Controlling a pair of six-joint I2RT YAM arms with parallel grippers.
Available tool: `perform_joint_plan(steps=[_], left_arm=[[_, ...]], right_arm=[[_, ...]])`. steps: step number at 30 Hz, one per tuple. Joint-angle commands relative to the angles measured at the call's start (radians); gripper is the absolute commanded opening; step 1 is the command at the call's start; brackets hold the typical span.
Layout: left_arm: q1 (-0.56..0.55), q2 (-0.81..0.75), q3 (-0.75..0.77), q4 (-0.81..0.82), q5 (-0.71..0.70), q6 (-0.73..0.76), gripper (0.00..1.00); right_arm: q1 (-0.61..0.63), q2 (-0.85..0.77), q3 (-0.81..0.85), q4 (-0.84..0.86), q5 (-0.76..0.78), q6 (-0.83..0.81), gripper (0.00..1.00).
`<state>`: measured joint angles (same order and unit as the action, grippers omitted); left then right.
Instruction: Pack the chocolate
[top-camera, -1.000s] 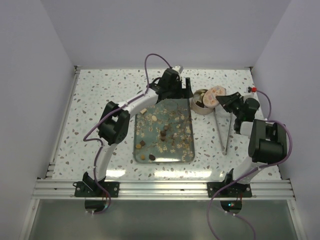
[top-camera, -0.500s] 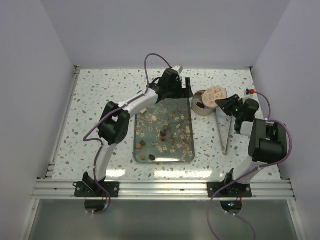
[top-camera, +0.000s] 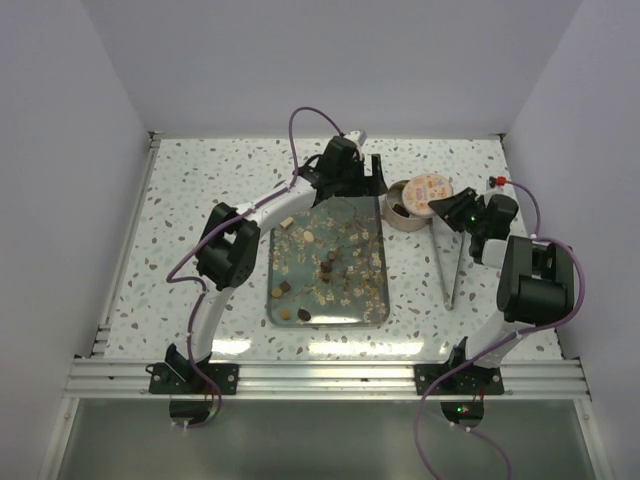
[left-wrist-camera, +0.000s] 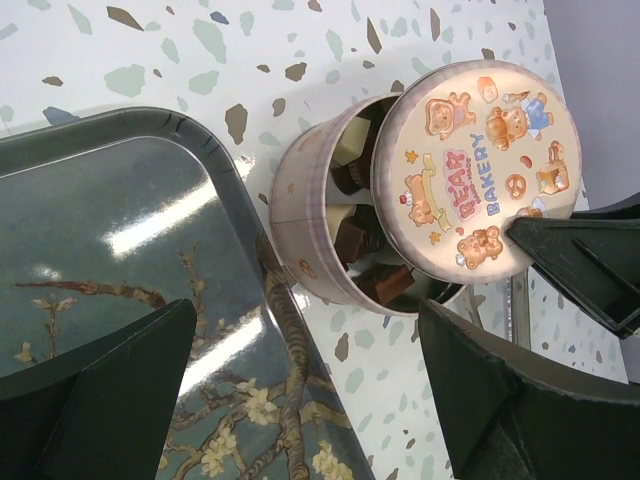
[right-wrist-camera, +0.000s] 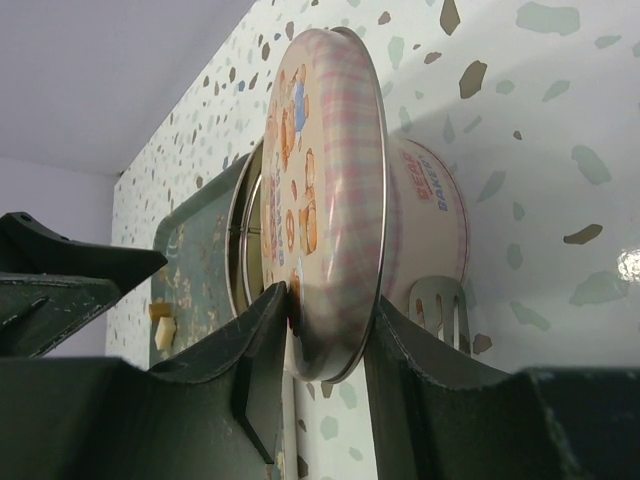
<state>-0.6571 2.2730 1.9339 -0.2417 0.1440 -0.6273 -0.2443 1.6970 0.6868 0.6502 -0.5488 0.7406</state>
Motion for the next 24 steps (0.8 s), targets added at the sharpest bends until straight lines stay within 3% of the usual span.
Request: perform_joint_plan(steps=[1, 24], left_arm=[[-0.004, -0.017, 0.031, 0.061, 0.009, -0.005, 0.98], [-0.006, -0.023, 0.023, 0.068, 0.019, -0.003, 0.98]], right_arm=[[-0.006, 0.038, 0.017, -0.104, -0.020, -0.060, 0.38], [-0.007, 0.102, 0.115, -0.307, -0.059, -0.145, 0.40]])
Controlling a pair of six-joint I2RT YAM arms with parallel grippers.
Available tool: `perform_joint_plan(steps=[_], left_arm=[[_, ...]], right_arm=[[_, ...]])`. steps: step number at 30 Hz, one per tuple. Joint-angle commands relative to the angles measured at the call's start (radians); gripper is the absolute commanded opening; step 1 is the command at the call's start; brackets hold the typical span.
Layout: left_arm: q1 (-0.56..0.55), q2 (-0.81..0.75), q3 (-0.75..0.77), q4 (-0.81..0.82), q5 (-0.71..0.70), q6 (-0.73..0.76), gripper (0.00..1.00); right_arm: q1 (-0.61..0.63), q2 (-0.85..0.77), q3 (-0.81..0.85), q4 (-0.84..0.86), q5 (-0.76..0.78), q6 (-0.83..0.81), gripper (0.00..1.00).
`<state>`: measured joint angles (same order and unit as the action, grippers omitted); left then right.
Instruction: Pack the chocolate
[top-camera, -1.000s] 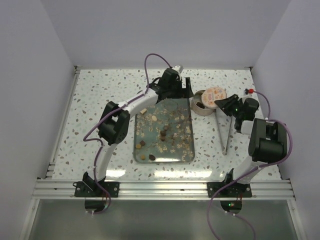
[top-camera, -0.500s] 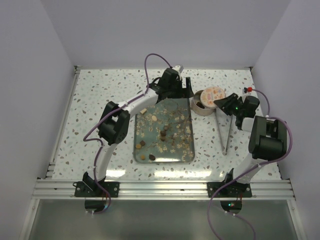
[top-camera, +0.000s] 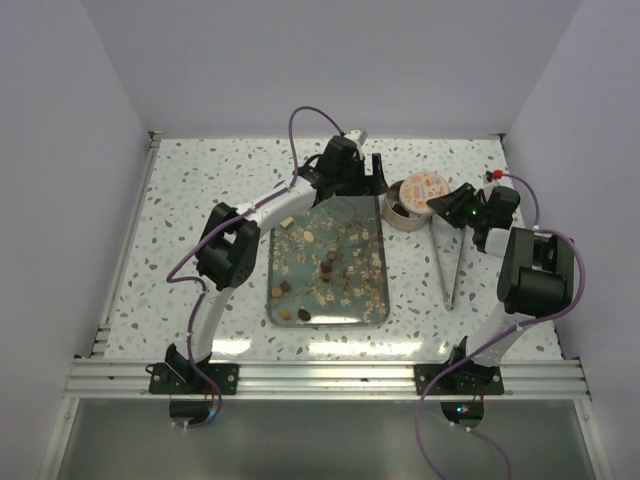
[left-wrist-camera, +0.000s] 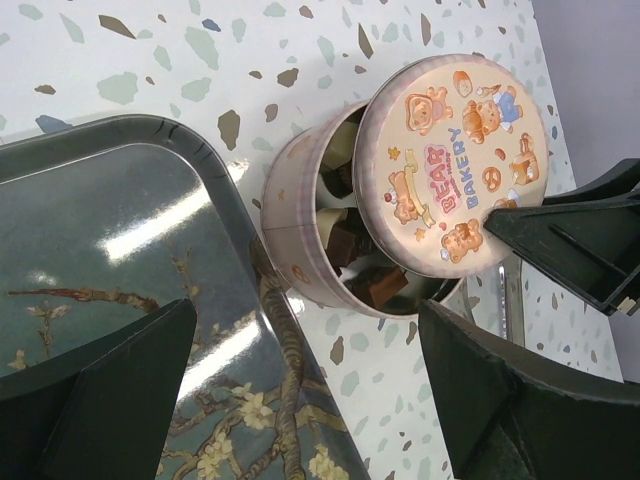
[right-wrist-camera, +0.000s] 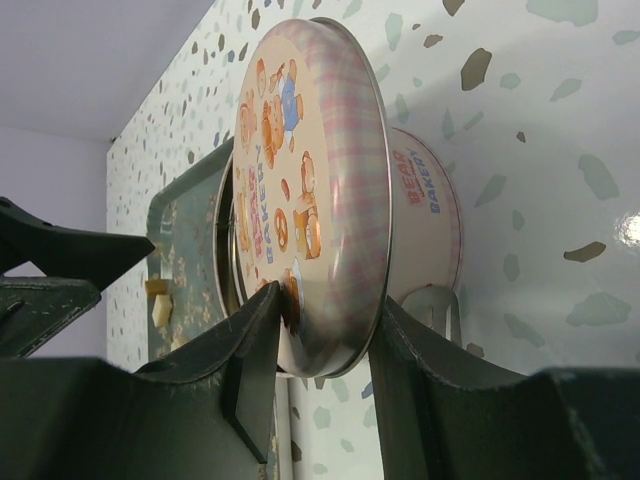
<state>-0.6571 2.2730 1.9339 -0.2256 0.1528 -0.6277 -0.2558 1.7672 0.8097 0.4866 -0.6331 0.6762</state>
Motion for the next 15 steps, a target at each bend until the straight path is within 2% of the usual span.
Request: perform_joint_plan(steps=[1, 6, 12, 15], left_arm=[[-0.004, -0.023, 0.022, 0.054, 0.010, -0.003, 0.98], [-0.006, -0.027, 0.016, 0.055, 0.011, -0.001, 0.98], [-0.004, -0.029, 0.002, 0.065, 0.016, -0.001, 0.98], [-0.006, -0.030, 0.002, 0.066, 0.017, 0.000, 0.98]], right_arm=[[0.006, 0.031, -0.007, -0.144, 0.024, -0.082, 0.40], [0.004, 0.020, 0.011, -0.203, 0.032, -0.130, 0.41], [0.006, 0.003, 0.017, -0.217, 0.001, -0.135, 0.29], [0.004, -0.003, 0.017, -0.217, -0.026, -0.124, 0.28]])
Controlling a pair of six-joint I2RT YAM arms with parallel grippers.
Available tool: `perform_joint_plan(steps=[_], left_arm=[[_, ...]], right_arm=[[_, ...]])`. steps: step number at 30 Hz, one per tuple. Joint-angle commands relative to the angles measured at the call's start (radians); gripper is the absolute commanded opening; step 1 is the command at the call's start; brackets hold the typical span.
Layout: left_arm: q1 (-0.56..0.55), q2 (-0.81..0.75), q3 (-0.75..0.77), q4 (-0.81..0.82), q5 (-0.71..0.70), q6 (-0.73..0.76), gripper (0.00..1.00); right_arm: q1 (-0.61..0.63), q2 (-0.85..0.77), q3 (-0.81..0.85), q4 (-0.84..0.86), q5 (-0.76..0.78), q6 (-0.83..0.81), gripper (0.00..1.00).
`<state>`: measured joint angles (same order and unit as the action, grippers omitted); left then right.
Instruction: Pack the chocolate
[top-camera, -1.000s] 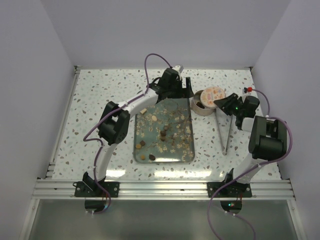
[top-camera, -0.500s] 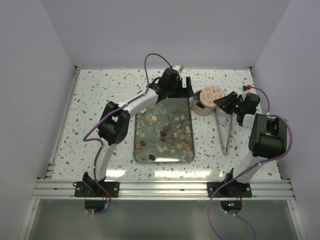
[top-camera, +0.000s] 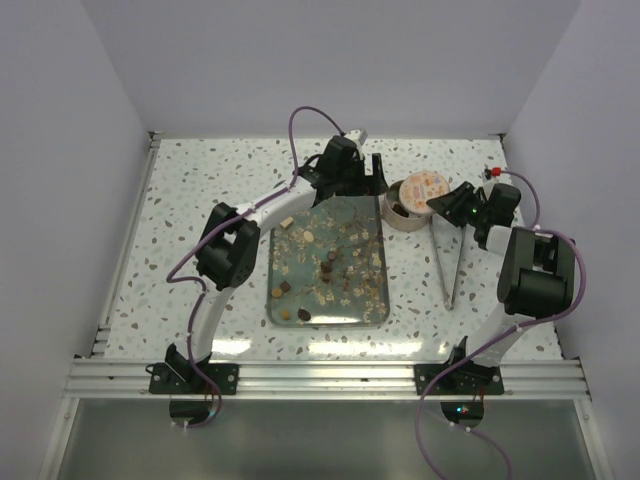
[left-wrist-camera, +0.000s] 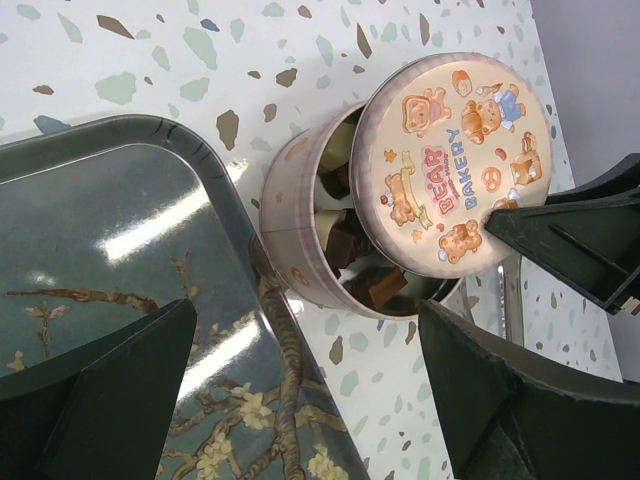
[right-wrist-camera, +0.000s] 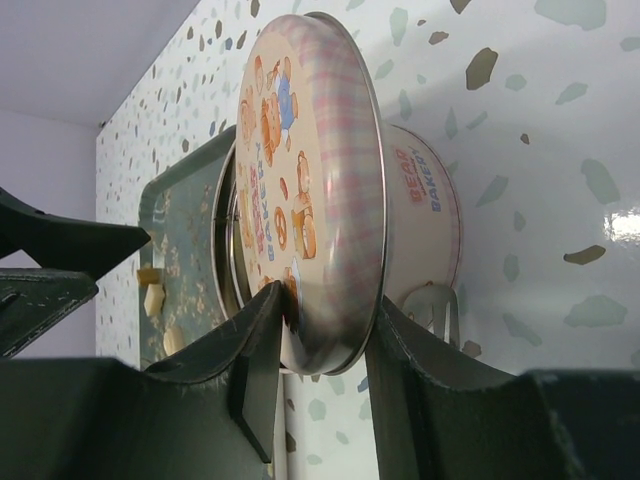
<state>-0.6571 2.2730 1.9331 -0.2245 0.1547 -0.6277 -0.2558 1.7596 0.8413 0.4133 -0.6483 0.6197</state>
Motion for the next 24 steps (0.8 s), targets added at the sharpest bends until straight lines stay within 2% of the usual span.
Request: perform_joint_plan(steps=[1, 10, 24], left_arm=[[-0.004, -0.030, 0.003, 0.066, 0.016, 0.000, 0.98], [-0.004, -0.035, -0.008, 0.074, 0.020, 0.003, 0.98], [-0.006, -0.036, -0.017, 0.079, 0.026, 0.002, 0.98]], right_arm=[[0.006, 0.003, -0.013, -0.146, -0.019, -0.063, 0.27], [0.004, -0.014, -0.005, -0.130, -0.106, 0.023, 0.26], [-0.003, -0.060, 0.059, -0.134, -0.143, 0.081, 0.25]])
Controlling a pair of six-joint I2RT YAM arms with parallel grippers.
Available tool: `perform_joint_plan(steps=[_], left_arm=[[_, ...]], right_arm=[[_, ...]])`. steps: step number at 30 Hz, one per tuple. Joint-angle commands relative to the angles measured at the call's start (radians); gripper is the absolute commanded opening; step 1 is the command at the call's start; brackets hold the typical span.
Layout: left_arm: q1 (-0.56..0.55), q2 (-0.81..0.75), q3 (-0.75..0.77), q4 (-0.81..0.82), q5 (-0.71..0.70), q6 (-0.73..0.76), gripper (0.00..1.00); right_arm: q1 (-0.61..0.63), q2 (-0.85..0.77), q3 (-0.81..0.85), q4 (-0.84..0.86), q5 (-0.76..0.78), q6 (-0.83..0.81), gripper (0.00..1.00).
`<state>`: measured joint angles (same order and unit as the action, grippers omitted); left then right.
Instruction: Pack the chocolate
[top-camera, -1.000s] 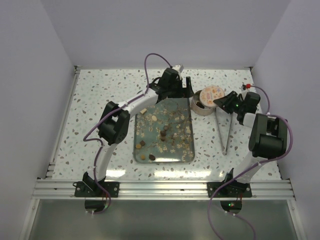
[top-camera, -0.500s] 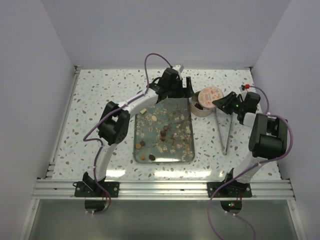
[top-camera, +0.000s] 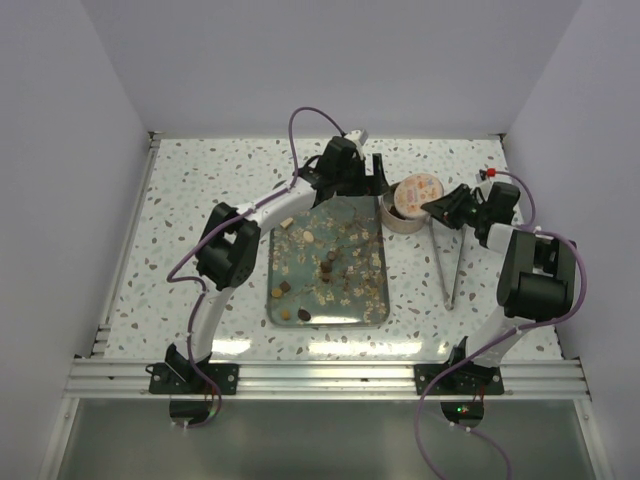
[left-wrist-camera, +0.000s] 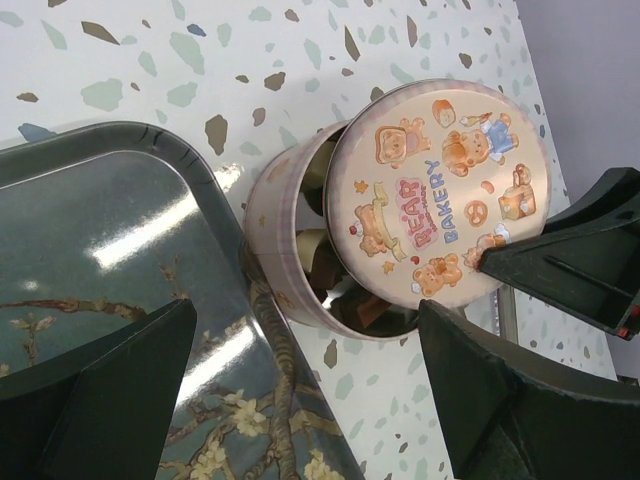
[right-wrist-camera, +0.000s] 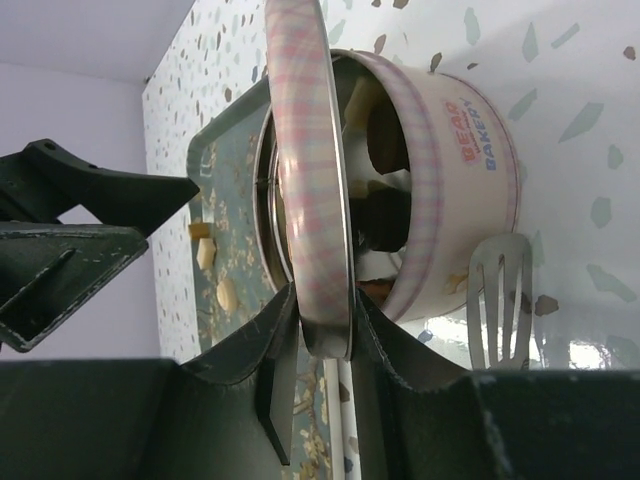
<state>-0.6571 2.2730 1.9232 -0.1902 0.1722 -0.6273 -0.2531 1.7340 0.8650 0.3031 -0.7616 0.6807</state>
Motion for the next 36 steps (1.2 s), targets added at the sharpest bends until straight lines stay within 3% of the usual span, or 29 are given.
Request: perform_joint_plan(steps=[1, 19, 31, 36], left_arm=[[-0.007, -0.036, -0.009, 0.044, 0.007, 0.000, 0.98], [-0.009, -0.041, -0.029, 0.051, 0.006, -0.002, 0.98], [-0.010, -0.044, -0.035, 0.049, 0.007, 0.001, 0.98], [-0.010, -0.047, -0.043, 0.052, 0.009, 0.000, 0.98]], right_arm=[[-0.006, -0.039, 0.035, -0.021, -0.031, 0.025, 0.25], [-0.015, -0.108, -0.026, 0.189, -0.058, 0.233, 0.26], [-0.017, -0.090, -0.018, 0.006, 0.001, 0.039, 0.25], [-0.018, -0.085, -0.014, -0.074, 0.022, -0.041, 0.30]])
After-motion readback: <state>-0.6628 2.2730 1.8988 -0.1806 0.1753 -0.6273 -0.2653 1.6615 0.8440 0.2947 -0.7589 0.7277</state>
